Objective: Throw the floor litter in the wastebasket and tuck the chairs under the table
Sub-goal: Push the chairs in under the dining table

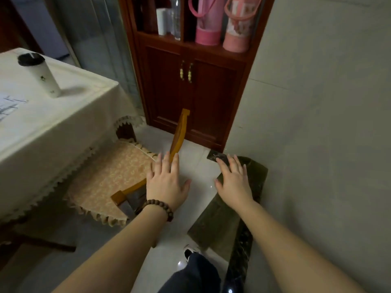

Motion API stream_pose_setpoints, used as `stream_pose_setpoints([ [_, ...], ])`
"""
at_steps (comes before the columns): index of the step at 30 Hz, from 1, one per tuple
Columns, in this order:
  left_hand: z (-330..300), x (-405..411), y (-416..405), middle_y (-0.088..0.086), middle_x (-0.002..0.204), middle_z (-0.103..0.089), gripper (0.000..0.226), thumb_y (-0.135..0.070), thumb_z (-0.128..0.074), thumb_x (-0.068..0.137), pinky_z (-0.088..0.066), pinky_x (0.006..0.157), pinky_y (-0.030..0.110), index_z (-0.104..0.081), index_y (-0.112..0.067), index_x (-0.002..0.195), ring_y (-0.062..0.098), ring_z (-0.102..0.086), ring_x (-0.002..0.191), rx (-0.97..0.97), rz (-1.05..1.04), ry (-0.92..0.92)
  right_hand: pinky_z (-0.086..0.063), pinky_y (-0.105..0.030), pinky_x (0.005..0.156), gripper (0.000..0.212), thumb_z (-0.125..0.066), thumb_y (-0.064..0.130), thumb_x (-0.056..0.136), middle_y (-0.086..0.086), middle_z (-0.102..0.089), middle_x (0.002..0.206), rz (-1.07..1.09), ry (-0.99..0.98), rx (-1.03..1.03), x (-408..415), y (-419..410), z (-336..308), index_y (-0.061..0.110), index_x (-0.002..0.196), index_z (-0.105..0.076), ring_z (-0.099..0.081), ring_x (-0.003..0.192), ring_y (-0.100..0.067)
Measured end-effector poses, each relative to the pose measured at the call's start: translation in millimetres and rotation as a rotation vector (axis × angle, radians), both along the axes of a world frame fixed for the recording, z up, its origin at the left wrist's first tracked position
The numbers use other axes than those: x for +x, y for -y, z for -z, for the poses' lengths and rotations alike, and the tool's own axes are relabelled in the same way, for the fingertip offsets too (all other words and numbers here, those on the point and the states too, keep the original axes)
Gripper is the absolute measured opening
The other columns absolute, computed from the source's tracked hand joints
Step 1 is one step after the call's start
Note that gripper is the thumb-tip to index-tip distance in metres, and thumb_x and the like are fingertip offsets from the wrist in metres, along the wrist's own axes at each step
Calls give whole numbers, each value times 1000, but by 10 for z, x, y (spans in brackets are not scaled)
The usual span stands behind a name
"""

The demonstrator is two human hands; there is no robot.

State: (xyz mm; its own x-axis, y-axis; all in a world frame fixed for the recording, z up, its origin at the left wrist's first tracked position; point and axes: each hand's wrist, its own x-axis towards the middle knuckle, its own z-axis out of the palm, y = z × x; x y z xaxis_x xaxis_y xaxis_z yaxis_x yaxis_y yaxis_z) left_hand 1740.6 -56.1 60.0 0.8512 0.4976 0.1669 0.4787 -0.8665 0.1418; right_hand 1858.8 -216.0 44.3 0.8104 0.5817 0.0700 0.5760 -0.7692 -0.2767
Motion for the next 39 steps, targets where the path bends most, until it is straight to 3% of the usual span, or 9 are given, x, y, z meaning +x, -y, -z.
stream_pose_setpoints([
  [4,142,338,-353,9,157,-8,89,-70,-35,81,-2,113,54,-4,-21,149,29,-3,143,-26,-136,-81,-2,-48,118,66,-51,39,93,-5,-8,160,-189,23,-43,585,-608,17,29,149,-17,5,147,-24],
  [12,204,651,-730,7,158,-5,96,-74,-36,78,-4,115,52,2,-22,149,26,-1,144,-130,-332,-147,14,-42,112,85,-61,45,84,-4,5,161,-658,5,-237,1325,-1541,-22,37,149,-8,20,144,-19],
  [20,325,604,-750,3,158,-3,109,-84,-39,67,-4,113,51,9,-28,147,25,-2,143,-218,-480,-218,17,-45,112,92,-67,50,76,-1,2,161,-1061,144,-374,1617,-2066,62,38,149,-11,15,145,-22],
  [24,387,461,-675,6,157,-8,103,-79,-43,71,-6,115,52,2,-26,147,27,-5,143,-209,-545,-307,20,-48,110,92,-69,50,76,-1,-2,161,-1260,299,-452,1741,-2263,110,34,149,-15,14,146,-24],
  [28,341,365,-684,9,150,-27,97,-78,-42,71,-11,113,53,-12,-24,146,30,-19,139,-171,-634,-389,20,-53,109,85,-65,51,79,-1,-6,161,-1504,434,-477,1815,-2442,116,32,149,-21,9,147,-25],
  [33,350,322,-604,1,135,-47,80,-75,-40,74,-31,104,43,-31,-28,138,25,-38,125,-183,-689,-429,12,-48,113,77,-66,47,79,2,-15,160,-1634,362,-435,1905,-2486,169,31,145,-30,-2,147,-20],
  [39,303,322,-585,-3,116,-58,78,-80,-32,69,-43,85,37,-44,-28,127,21,-53,104,-165,-735,-459,-8,-52,116,45,-63,42,83,2,-49,143,-1757,323,-350,1929,-2516,181,25,124,-57,-31,141,-22],
])
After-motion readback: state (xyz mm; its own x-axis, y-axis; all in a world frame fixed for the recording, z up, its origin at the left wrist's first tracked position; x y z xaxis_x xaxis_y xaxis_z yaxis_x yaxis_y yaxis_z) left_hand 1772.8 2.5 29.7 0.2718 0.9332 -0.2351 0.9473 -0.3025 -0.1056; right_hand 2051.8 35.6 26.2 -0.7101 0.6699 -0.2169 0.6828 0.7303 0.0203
